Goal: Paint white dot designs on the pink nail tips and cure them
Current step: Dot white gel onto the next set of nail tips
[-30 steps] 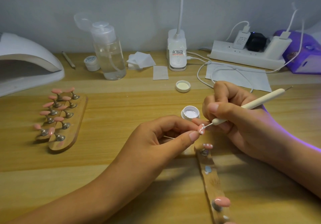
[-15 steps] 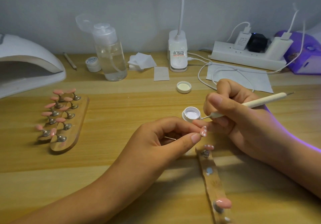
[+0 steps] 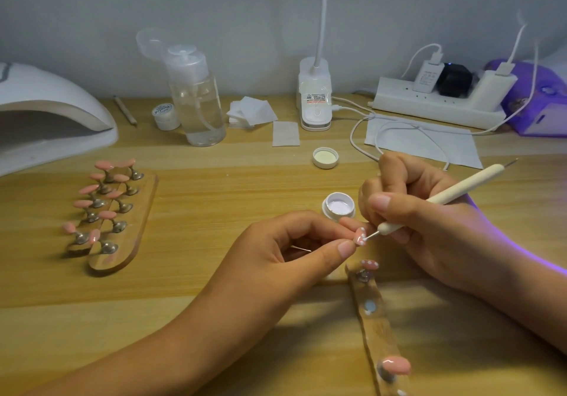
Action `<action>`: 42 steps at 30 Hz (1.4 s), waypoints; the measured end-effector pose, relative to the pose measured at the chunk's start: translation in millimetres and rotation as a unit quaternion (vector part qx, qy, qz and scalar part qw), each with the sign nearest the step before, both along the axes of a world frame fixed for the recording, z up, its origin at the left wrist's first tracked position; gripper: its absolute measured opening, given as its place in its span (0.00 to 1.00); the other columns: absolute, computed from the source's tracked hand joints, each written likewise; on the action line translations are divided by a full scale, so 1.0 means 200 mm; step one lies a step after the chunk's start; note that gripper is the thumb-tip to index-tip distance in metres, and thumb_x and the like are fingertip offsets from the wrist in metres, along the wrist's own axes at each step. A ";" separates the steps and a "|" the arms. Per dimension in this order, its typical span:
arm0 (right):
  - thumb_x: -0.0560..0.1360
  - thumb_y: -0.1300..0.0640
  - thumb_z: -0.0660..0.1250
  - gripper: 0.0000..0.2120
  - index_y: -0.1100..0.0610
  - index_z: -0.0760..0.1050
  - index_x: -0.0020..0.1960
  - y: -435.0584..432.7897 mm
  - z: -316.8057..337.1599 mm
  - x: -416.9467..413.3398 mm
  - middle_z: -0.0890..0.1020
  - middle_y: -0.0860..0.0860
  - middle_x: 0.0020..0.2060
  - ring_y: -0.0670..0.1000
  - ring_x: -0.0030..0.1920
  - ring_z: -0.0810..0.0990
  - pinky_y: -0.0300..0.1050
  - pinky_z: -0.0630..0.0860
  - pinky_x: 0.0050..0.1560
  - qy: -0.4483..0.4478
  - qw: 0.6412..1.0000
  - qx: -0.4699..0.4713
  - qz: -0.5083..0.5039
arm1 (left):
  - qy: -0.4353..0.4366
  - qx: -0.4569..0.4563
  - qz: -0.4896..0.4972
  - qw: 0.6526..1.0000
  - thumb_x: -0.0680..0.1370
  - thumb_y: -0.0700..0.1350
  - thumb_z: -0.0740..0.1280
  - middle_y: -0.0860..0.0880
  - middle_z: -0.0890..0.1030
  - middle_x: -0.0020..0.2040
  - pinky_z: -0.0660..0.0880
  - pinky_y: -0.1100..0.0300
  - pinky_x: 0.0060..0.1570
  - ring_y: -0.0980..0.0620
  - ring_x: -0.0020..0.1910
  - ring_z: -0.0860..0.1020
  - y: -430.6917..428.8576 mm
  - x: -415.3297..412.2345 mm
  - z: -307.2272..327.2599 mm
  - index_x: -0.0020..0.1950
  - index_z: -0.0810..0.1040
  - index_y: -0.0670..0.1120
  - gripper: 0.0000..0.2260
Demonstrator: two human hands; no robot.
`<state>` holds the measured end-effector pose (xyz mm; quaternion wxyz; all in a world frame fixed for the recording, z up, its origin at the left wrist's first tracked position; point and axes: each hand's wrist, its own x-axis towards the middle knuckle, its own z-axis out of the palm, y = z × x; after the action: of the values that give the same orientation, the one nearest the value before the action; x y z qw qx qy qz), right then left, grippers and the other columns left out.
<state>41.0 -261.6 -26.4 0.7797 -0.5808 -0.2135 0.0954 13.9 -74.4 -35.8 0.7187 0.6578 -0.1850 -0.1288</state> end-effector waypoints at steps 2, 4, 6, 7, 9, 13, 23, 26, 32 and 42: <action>0.69 0.60 0.68 0.11 0.53 0.68 0.31 0.00 0.00 0.00 0.70 0.50 0.25 0.46 0.27 0.67 0.34 0.69 0.32 0.000 1.000 -0.005 -0.004 | 0.003 -0.002 0.001 1.000 0.71 0.42 0.70 0.54 0.85 0.46 0.72 0.74 0.42 0.64 0.42 0.80 0.00 0.00 0.00 0.42 0.84 0.44 0.04; 0.68 0.60 0.68 0.11 0.52 0.68 0.31 0.00 0.00 0.00 0.69 0.50 0.24 0.45 0.27 0.67 0.33 0.69 0.32 0.000 1.000 -0.006 -0.006 | 0.004 -0.004 0.001 1.000 0.71 0.42 0.70 0.53 0.85 0.46 0.73 0.73 0.42 0.63 0.43 0.81 0.00 0.00 0.00 0.43 0.84 0.43 0.04; 0.68 0.60 0.67 0.11 0.52 0.68 0.31 0.00 0.00 0.00 0.69 0.50 0.24 0.45 0.27 0.67 0.33 0.70 0.32 0.001 1.000 -0.003 -0.005 | 0.004 -0.003 0.001 1.000 0.71 0.42 0.70 0.53 0.85 0.46 0.72 0.73 0.42 0.63 0.43 0.81 0.00 0.00 0.00 0.42 0.84 0.43 0.04; 0.68 0.60 0.67 0.11 0.52 0.68 0.31 0.00 0.00 0.00 0.70 0.49 0.24 0.45 0.27 0.67 0.33 0.70 0.32 0.002 1.000 -0.001 -0.006 | 0.005 -0.003 0.002 1.000 0.71 0.43 0.70 0.53 0.85 0.46 0.72 0.73 0.42 0.63 0.43 0.81 0.00 0.00 0.00 0.42 0.84 0.44 0.04; 0.68 0.60 0.67 0.11 0.52 0.68 0.31 0.00 0.00 0.00 0.70 0.49 0.24 0.45 0.27 0.67 0.33 0.70 0.32 0.006 1.000 -0.001 -0.007 | 0.006 -0.004 0.002 1.000 0.71 0.43 0.70 0.53 0.85 0.47 0.73 0.73 0.43 0.63 0.44 0.81 0.00 0.00 0.00 0.42 0.84 0.44 0.04; 0.68 0.60 0.67 0.11 0.52 0.69 0.31 0.00 0.00 0.00 0.70 0.49 0.24 0.46 0.27 0.66 0.33 0.70 0.32 0.002 1.000 -0.005 -0.008 | 0.007 -0.001 0.002 1.000 0.71 0.43 0.70 0.53 0.85 0.47 0.73 0.73 0.42 0.63 0.44 0.81 0.00 0.00 0.00 0.43 0.84 0.44 0.04; 0.68 0.60 0.68 0.11 0.52 0.68 0.30 0.00 -0.01 0.00 0.71 0.50 0.25 0.46 0.27 0.65 0.35 0.68 0.32 0.002 1.000 -0.013 -0.008 | -0.001 0.001 0.001 1.000 0.71 0.43 0.70 0.54 0.85 0.47 0.73 0.72 0.44 0.61 0.46 0.82 0.00 0.00 0.00 0.43 0.84 0.45 0.04; 0.68 0.60 0.68 0.11 0.52 0.68 0.31 0.00 -0.01 0.01 0.71 0.50 0.25 0.46 0.27 0.66 0.35 0.69 0.32 -0.004 1.000 -0.013 -0.007 | 0.000 0.001 -0.002 1.000 0.71 0.43 0.70 0.54 0.85 0.47 0.73 0.72 0.44 0.62 0.46 0.81 0.00 0.00 0.00 0.43 0.84 0.45 0.04; 0.69 0.60 0.68 0.11 0.52 0.69 0.31 0.00 0.00 0.00 0.71 0.48 0.25 0.46 0.27 0.66 0.34 0.70 0.32 -0.002 1.000 -0.006 -0.009 | -0.001 0.002 0.003 1.000 0.71 0.43 0.70 0.56 0.85 0.44 0.72 0.74 0.41 0.64 0.41 0.80 0.00 0.00 0.00 0.42 0.84 0.45 0.04; 0.71 0.57 0.67 0.13 0.53 0.66 0.31 -0.01 0.03 0.03 0.66 0.48 0.25 0.45 0.28 0.67 0.41 0.79 0.41 0.056 0.994 0.043 -0.088 | -0.026 0.020 0.013 0.999 0.72 0.43 0.72 0.54 0.85 0.43 0.76 0.68 0.42 0.59 0.42 0.81 0.02 -0.01 -0.01 0.45 0.84 0.52 0.05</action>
<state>46.4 -264.3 -20.4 0.8201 -0.5569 -0.1218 0.0498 11.8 -70.1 -37.4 0.7022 0.6773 -0.1923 -0.1058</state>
